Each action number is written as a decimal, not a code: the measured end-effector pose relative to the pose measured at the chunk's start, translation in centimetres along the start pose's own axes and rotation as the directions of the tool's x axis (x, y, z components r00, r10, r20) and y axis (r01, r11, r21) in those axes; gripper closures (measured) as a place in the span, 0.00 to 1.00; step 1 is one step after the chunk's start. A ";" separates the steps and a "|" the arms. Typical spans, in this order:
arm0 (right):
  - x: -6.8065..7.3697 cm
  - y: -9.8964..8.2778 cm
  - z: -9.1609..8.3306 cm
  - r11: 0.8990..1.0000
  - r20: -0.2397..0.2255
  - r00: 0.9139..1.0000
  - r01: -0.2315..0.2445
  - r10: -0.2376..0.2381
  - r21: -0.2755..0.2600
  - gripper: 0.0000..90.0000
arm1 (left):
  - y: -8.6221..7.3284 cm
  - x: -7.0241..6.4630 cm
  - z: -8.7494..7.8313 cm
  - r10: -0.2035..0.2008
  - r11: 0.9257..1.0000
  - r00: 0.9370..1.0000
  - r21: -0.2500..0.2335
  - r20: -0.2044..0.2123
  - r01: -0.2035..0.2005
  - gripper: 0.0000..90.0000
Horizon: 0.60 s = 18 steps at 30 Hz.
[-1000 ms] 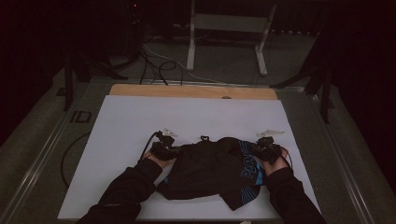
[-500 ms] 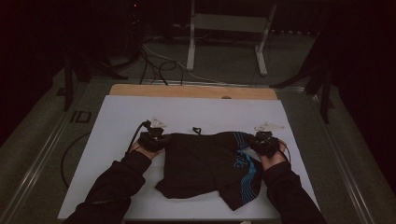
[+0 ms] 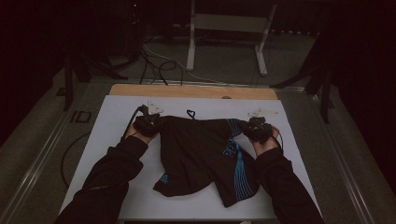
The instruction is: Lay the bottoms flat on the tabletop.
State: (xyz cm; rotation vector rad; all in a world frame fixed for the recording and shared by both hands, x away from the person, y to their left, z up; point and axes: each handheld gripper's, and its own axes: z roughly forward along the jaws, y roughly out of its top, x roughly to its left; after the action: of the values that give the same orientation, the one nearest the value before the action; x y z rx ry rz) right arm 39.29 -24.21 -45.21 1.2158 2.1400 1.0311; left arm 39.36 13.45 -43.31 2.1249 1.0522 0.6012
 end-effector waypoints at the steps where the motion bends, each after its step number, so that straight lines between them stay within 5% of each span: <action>1: -0.1 0.2 0.1 1.000 -0.001 1.000 -0.004 0.004 -0.005 0.92 | 0.2 0.3 0.2 -0.008 1.000 1.000 -0.010 0.003 0.008 0.92; 9: -0.7 2.0 2.1 0.999 0.016 0.999 -0.032 0.032 0.014 0.91 | 0.9 2.1 2.5 -0.047 0.999 0.999 0.001 -0.001 0.047 0.92; 18: -1.1 2.8 5.2 0.996 0.053 0.998 -0.026 0.022 0.083 0.91 | 0.8 2.9 5.3 -0.047 0.997 0.999 0.062 -0.024 0.048 0.92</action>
State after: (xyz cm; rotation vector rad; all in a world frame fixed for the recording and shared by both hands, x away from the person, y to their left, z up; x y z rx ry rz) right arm 44.89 -22.26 -46.10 1.2956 2.1531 0.9175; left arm 44.84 13.49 -45.92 2.1450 1.1446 0.5782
